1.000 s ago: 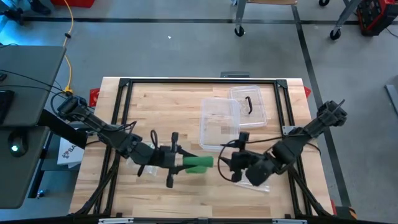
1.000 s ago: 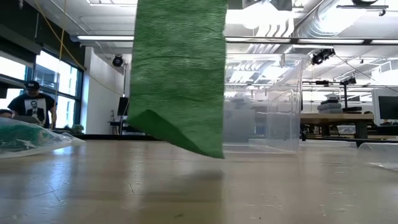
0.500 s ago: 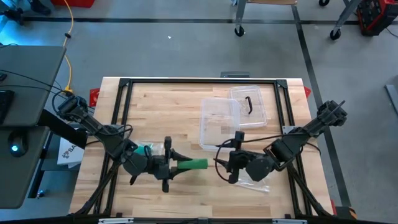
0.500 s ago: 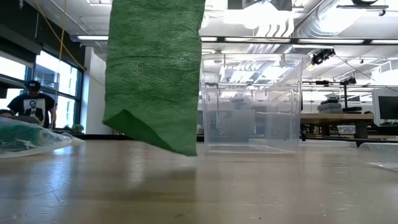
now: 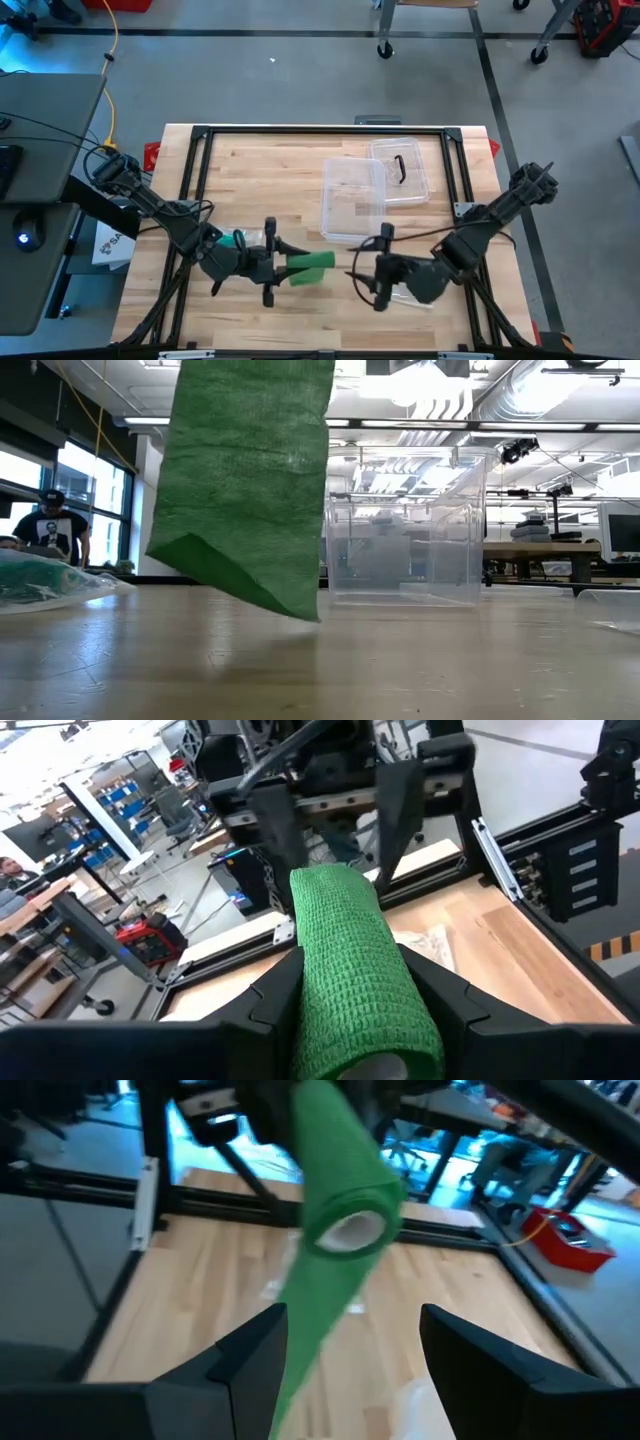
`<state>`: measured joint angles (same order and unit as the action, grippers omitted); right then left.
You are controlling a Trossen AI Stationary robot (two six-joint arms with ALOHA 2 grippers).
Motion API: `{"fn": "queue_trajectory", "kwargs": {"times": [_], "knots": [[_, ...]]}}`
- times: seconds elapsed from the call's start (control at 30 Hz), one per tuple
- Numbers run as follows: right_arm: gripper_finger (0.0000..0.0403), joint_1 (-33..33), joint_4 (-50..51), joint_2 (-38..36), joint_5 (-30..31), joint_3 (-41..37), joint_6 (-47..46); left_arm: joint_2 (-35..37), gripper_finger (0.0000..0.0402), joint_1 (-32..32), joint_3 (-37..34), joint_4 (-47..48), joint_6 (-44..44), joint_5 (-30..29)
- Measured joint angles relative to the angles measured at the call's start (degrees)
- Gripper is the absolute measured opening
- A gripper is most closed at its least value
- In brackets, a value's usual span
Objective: Roll bandage
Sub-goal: Roll the green bandage
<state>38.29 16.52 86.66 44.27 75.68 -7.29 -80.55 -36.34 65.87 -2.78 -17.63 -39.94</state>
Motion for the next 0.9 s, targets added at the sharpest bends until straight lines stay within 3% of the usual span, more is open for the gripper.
{"fn": "queue_trajectory", "kwargs": {"times": [0.33, 0.5, 0.73, 0.9], "knots": [[0.0214, 3.5, 0.3, 0.0, 2.1, 0.0, -1.1, 0.0, 0.0122, 0.4, 0.0, 0.5, 2.2, 0.0], [0.0217, 0.3, 2.3, 0.0, 0.0, 0.0, -4.2, 0.0, 0.0122, 1.2, 0.0, 2.3, 5.4, 0.1], [0.0242, -6.9, 18.6, 0.1, -1.4, -0.2, -11.6, 0.0, 0.0122, 1.9, 0.0, 5.4, 9.9, 0.2], [0.0245, -9.9, 18.2, 0.1, -1.9, -2.7, -11.6, 0.0, 0.0122, 1.9, 0.0, 5.4, 11.2, 0.2]]}}
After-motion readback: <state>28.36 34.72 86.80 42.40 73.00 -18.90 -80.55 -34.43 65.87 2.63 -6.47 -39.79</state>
